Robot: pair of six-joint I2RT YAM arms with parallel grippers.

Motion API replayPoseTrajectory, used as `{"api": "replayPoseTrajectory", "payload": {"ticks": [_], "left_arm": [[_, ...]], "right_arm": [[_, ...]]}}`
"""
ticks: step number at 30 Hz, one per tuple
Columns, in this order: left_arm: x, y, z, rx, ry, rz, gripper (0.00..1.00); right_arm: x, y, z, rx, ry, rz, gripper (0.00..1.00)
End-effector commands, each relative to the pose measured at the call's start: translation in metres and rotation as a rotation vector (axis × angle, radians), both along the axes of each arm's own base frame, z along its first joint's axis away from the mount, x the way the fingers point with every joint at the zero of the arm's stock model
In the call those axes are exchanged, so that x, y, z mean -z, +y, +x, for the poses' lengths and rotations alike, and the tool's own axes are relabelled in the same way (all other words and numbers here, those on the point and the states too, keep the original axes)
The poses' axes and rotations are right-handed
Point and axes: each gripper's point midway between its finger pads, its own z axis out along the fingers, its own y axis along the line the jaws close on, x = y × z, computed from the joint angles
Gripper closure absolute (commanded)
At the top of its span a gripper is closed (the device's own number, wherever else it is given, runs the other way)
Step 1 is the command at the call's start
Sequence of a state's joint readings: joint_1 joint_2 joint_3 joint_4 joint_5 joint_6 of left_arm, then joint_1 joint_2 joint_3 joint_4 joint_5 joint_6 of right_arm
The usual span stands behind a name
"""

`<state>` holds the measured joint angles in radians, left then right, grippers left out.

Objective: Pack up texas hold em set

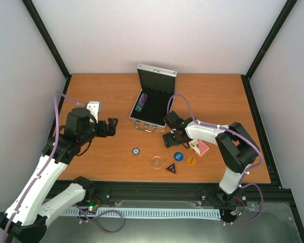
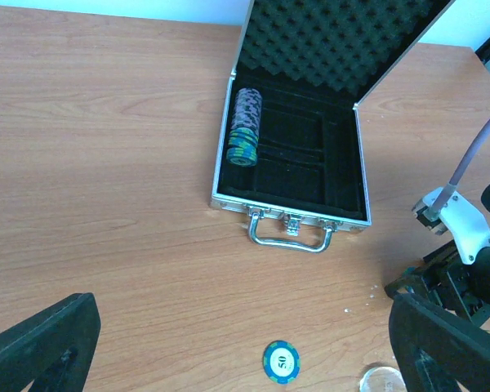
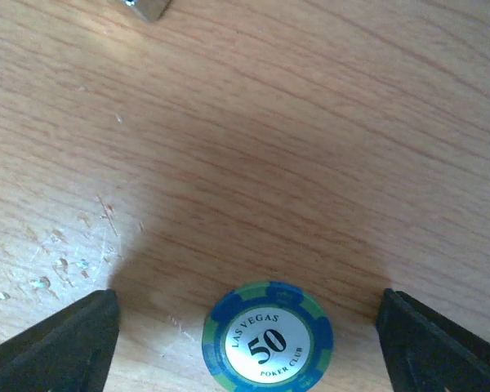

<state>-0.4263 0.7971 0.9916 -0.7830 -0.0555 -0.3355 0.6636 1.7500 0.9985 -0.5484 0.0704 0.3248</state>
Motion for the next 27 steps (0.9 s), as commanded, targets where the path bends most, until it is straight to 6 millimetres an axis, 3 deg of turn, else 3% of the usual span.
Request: {"api": "replayPoseTrajectory", "payload": {"ticks": [1, 7, 19, 27], "left_arm": [[-0.003, 0.002, 0.001, 0.001, -0.012, 0.008, 0.0], [-0.003, 0.003, -0.001, -0.003, -0.015, 0.009, 0.0], [0.002, 0.007, -0.004, -0.019, -0.008, 0.01, 0.0], [0.005, 0.006, -0.003, -0.02, -0.01, 0.004, 0.0]], "right_arm": [[0.022, -0.022, -0.024, 0.023, 0.101, -0.087, 0.08], [0.021, -0.02, -0.031, 0.007, 0.133, -0.073, 0.07], [0.03, -0.03, -0.061, 0.012, 0.221, -0.061, 0.24], [0.03, -0.029, -0.062, -0.001, 0.222, -0.061, 0.31]]}}
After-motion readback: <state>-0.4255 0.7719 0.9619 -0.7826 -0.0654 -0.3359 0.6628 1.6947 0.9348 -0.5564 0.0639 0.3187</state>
